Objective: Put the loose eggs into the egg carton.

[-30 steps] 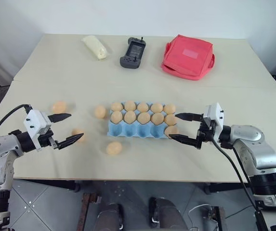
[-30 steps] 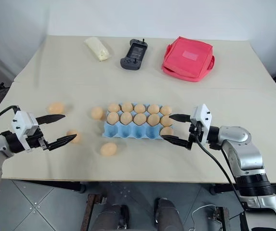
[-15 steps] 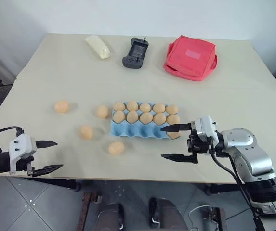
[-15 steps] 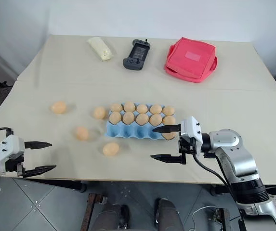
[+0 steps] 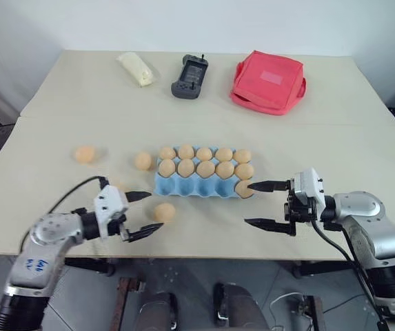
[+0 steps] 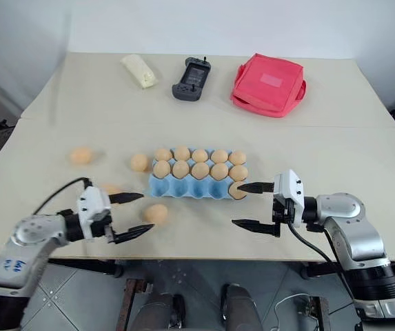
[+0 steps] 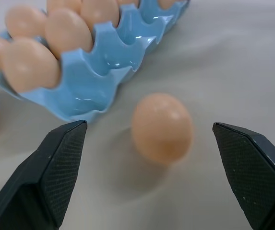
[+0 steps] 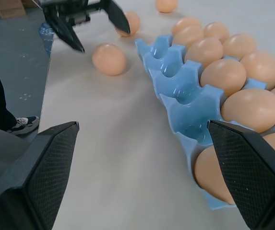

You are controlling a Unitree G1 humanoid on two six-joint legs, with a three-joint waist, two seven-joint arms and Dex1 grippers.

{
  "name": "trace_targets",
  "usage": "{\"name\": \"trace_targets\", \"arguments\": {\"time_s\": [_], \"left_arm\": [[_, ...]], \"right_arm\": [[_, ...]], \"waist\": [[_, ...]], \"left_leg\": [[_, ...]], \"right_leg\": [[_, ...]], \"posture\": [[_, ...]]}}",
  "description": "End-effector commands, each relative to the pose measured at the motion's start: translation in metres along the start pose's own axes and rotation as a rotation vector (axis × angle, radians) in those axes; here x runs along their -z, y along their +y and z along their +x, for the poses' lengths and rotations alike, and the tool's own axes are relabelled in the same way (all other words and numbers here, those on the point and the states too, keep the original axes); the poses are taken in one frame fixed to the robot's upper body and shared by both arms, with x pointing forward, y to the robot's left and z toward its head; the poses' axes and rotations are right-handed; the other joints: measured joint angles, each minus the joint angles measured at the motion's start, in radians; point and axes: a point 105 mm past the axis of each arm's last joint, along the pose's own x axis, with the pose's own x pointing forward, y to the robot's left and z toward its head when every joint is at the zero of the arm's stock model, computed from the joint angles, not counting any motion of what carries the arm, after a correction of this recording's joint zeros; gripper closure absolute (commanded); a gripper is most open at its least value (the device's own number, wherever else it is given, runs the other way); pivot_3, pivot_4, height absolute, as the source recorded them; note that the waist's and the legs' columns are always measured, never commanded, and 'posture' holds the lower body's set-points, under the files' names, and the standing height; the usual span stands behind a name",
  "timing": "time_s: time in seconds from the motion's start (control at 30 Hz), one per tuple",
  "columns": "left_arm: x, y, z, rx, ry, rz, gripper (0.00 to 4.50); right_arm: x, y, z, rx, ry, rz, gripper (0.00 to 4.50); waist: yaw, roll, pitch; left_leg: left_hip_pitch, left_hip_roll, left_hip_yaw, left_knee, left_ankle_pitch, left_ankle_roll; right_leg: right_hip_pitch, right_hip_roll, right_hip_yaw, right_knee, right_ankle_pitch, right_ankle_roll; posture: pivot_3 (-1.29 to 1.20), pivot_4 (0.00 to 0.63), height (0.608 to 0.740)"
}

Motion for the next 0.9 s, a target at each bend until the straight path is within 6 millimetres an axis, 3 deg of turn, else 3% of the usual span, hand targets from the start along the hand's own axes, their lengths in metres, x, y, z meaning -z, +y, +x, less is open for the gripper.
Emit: {"name": "trace_targets", "arguments": {"time_s": [0.03,0.4,0.5,0.63,0.67,0.8,0.9], "left_arm": [[-0.006,-0.009,0.012,-0.032,0.000,0.024,0.04],[0.001,-0.006,0.043,-0.120,-0.001,-0.015,0.04],[0.006,-0.010,0.043,-0.111,0.022,-0.001,0.58],[0.010,-0.009,0.034,-0.114,0.038,0.002,1.76],[0.009,-0.007,0.031,-0.113,0.034,0.010,1.76],[-0.015,-0.007,0.029,-0.038,-0.071,0.036,1.76],[-0.047,0.002,0.039,0.039,-0.154,0.076,1.76]], "right_arm": [[-0.013,0.004,-0.003,0.017,-0.034,-0.035,0.00],[-0.016,0.005,0.001,0.038,-0.050,-0.022,0.00],[-0.017,0.005,0.002,0.041,-0.052,-0.022,0.00],[-0.016,0.004,0.002,0.049,-0.054,-0.023,0.00],[-0.016,0.003,0.001,0.055,-0.052,-0.022,0.00],[-0.014,0.000,-0.005,0.092,-0.044,-0.016,0.00],[-0.011,-0.003,-0.017,0.146,-0.020,-0.006,0.00]], "waist": [[0.002,0.000,0.000],[0.005,0.000,0.000],[0.005,0.000,0.000],[0.006,0.000,0.000],[0.006,0.000,0.000],[0.007,0.000,0.000],[0.027,0.000,0.000]], "left_leg": [[0.000,0.000,0.000,0.000,0.000,0.000],[0.001,0.000,0.000,0.001,0.003,0.003],[0.001,0.000,0.000,0.001,0.003,0.002],[0.001,0.000,0.000,0.001,0.003,0.002],[0.001,0.000,0.000,0.001,0.003,0.002],[0.001,0.000,-0.001,0.001,0.003,0.003],[0.000,0.000,-0.001,0.002,0.003,0.003]], "right_leg": [[0.000,0.000,0.000,0.000,0.000,0.000],[0.000,0.000,0.001,0.001,0.003,-0.002],[0.000,0.000,0.001,0.001,0.003,-0.002],[0.000,0.000,0.001,0.001,0.003,-0.002],[0.000,0.000,0.001,0.001,0.003,-0.002],[0.000,0.000,0.001,0.001,0.003,-0.002],[0.000,-0.001,0.001,0.001,0.003,-0.002]], "posture": [[0.00,0.150,0.740],[0.00,0.150,0.740],[0.00,0.150,0.740],[0.00,0.150,0.740],[0.00,0.150,0.740],[0.00,0.150,0.740],[0.00,0.150,0.740]]}}
